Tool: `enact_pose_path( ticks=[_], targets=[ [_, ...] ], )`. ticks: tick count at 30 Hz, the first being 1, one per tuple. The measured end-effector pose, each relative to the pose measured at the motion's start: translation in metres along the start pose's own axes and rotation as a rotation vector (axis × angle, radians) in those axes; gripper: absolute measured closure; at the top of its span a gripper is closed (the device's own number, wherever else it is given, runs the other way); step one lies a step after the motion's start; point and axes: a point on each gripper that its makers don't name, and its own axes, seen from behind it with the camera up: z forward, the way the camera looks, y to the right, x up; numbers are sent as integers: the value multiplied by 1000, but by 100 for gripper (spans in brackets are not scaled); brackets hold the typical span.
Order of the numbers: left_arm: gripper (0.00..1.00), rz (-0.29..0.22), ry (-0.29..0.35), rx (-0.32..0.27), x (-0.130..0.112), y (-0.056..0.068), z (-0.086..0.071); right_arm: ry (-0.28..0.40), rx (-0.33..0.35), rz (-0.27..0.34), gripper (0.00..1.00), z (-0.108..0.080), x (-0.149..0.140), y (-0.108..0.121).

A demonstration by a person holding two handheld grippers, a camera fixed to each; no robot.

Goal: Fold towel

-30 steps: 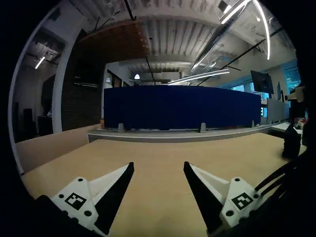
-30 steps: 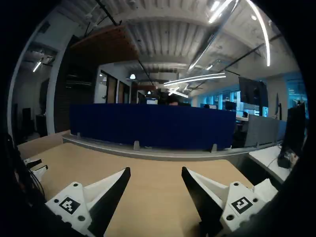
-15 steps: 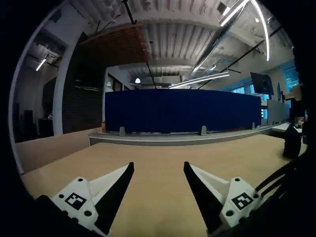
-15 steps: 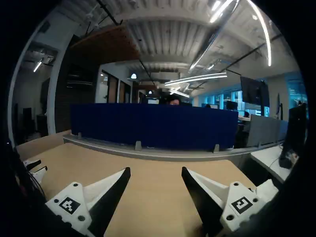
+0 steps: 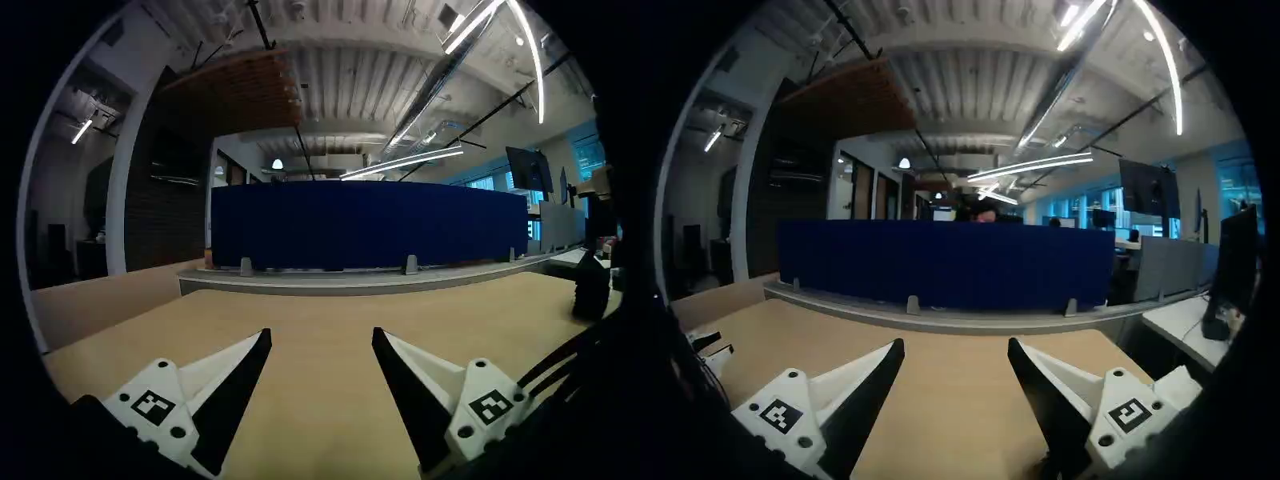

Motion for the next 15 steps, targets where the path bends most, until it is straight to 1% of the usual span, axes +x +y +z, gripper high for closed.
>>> enact_pose_path(
  ticks=[3,6,12,15],
  targets=[
    [7,0,0,0,0,0,0,14,-16,-6,0,-1,4,10],
    [6,0,0,0,0,0,1,23,-24,0,0,-1,4,17],
    [7,0,0,0,0,0,0,43,-32,23,0,-1,5,31],
    [7,0,0,0,0,0,0,50,-29,33,0,0,-1,33]
  ],
)
